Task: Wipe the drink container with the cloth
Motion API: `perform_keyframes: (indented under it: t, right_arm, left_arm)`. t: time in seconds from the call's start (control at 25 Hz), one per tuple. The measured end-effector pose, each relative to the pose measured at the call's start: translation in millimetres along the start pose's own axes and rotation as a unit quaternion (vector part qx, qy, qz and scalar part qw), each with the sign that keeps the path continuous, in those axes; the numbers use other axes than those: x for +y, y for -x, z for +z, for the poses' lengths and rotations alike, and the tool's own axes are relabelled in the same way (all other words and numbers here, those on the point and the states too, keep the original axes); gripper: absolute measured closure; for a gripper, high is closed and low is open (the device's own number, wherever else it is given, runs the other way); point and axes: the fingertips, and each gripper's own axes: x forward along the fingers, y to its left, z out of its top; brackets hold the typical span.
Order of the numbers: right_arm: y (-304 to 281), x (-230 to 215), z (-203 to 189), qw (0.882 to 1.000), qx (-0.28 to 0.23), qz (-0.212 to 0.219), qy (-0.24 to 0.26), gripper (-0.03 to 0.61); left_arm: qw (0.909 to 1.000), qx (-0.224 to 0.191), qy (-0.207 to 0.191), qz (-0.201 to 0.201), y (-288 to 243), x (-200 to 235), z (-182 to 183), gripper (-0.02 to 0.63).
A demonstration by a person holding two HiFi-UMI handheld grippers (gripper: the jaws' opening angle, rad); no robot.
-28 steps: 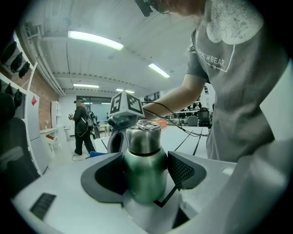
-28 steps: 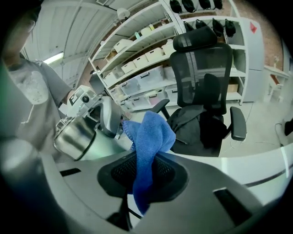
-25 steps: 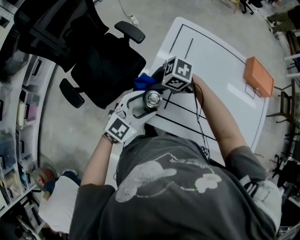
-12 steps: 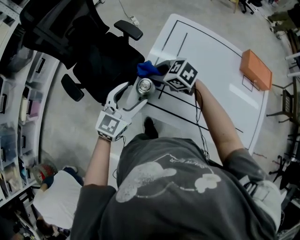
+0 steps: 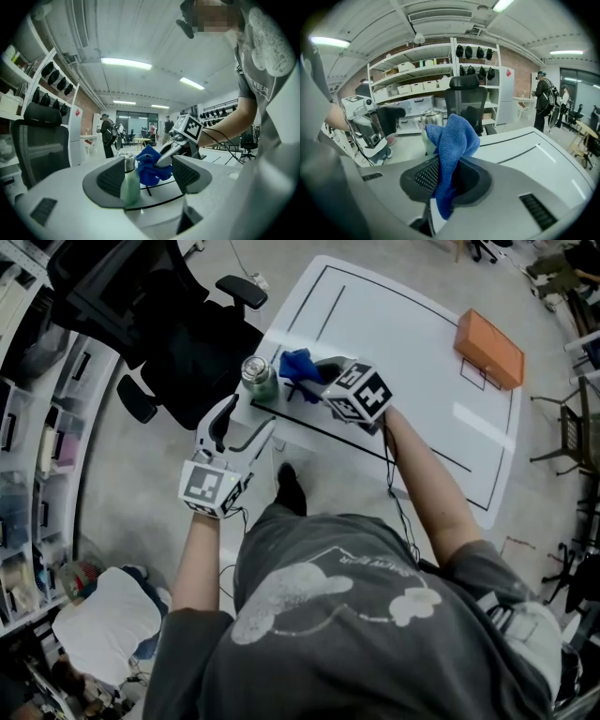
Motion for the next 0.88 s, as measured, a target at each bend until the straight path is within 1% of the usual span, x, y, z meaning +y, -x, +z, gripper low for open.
perform_keyframes:
  t: [0.08,0.16,0.32,0.44,0.52,0.6,0.68,0.76,0.88]
  right_arm:
    - [19.5,11.9,-8.9,1.000,-0.007,-0.002,-0.003,0.522]
    - [38.4,24.0,-19.4,1.000,-0.013,-0.007,-0.008,0.522]
    - [71.7,53.7,-38.1,0.999,-0.027,-0.014,-0.011,0.522]
    - [94.3,75.6,-50.8,0.999,-0.035,-0.017,-0.012,0.522]
    - [108.6,87.4,-59.9,0.999,-0.041,-0.023,-0.021,0.522]
    - [122.0,95.3,-65.5,0.998,-0.049,-0.035,-0.034,0.522]
    - [133.8,102.4,-67.9,0.996,-0.059,-0.049,-0.044,0.522]
    - [144.4,110.7,-71.4,0.995,-0.070,-0.060,-0.050,0.522]
    - [157.7,118.4,-80.1,0.992,-0.080,-0.070,-0.065,0.522]
  left_arm:
    - [1.0000,-0.008,0.002,0.005,5.9,-18.3,3.7,0.316]
    - [0.9998,-0.013,0.007,0.015,13.4,-36.8,4.8,0.355]
    - [0.9987,-0.010,0.013,0.049,32.2,-67.7,0.8,0.424]
    - [0.9973,-0.006,0.018,0.071,45.7,-88.4,1.8,0.450]
    - [0.9962,-0.005,0.022,0.084,54.9,-101.5,4.2,0.471]
    - [0.9945,-0.003,0.020,0.103,64.9,-110.0,7.5,0.524]
    - [0.9925,-0.003,0.021,0.121,77.0,-115.3,10.3,0.589]
    - [0.9911,-0.001,0.026,0.130,89.5,-120.4,9.8,0.606]
    - [0.9898,0.004,0.038,0.137,101.7,-124.6,5.9,0.609]
